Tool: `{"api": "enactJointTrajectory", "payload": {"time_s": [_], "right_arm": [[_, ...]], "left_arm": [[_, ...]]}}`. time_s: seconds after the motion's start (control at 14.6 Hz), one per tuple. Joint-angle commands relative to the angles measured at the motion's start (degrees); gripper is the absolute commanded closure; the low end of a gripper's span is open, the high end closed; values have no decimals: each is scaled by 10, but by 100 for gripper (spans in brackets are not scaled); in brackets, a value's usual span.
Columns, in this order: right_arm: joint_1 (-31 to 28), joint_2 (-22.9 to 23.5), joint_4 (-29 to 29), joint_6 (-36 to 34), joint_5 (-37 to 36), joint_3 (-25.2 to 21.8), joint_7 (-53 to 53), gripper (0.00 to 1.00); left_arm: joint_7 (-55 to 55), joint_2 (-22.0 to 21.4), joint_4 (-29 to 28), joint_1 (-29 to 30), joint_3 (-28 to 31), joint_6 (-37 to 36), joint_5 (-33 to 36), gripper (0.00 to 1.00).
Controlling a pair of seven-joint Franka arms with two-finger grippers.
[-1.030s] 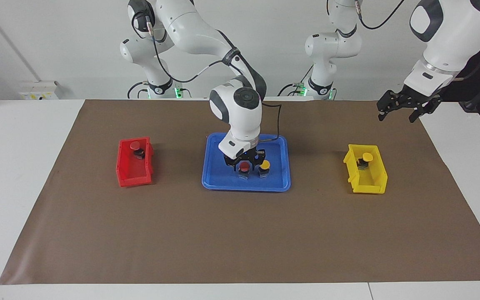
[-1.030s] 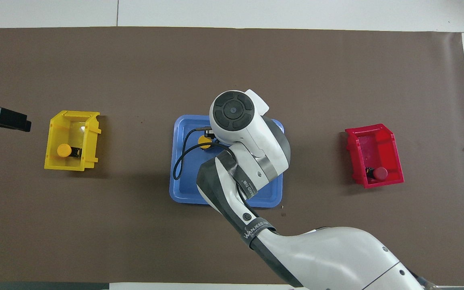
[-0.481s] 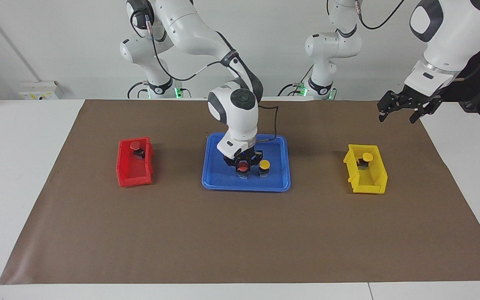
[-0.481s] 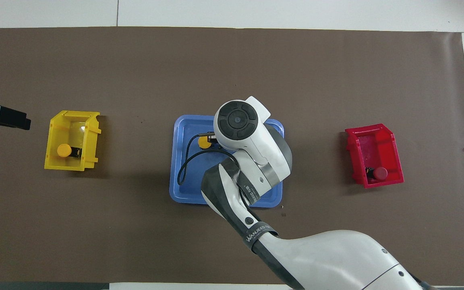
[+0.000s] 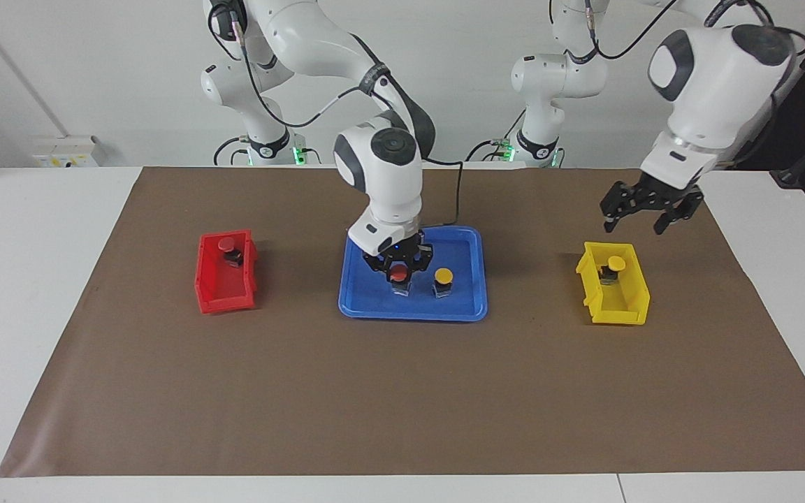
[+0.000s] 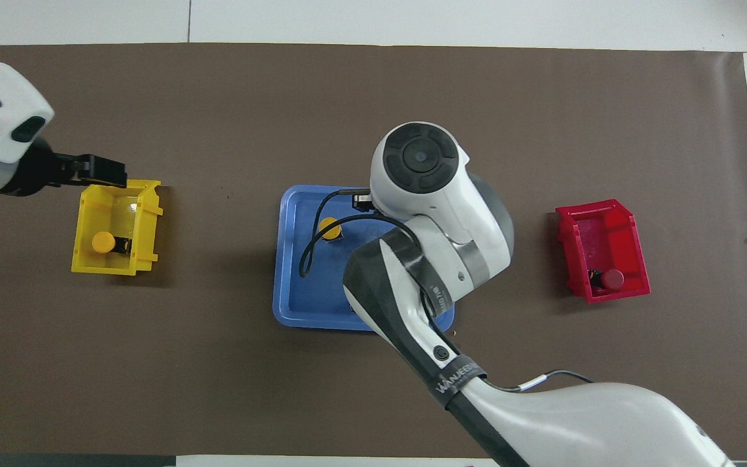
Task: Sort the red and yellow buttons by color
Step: 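Carry the red button to the red bin while the left gripper grasps the yellow button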
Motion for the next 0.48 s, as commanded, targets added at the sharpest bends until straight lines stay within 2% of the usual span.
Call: {"api": "enactJointTrajectory", "payload": {"time_s": [0.0, 0.14, 0.21, 0.27, 0.41], "right_arm": [[-92, -132, -115, -46, 3, 7, -125, 84], [-160, -184, -172, -52, -2, 6, -210, 84], [-191, -192, -191, -52, -11, 6, -231, 84], [-223, -201, -216, -38, -22, 6, -263, 84], [-255, -219, -277, 34, -27, 6, -324, 84]], "left_arm": [[-111, 42, 0, -87, 7, 55, 0, 0], [-165, 86, 2, -142, 8, 100, 3, 0], [-196, 109, 7, -168, 9, 121, 7, 0], [-222, 134, 21, -184, 9, 129, 21, 0], [-242, 158, 32, -202, 8, 137, 27, 0]]}}
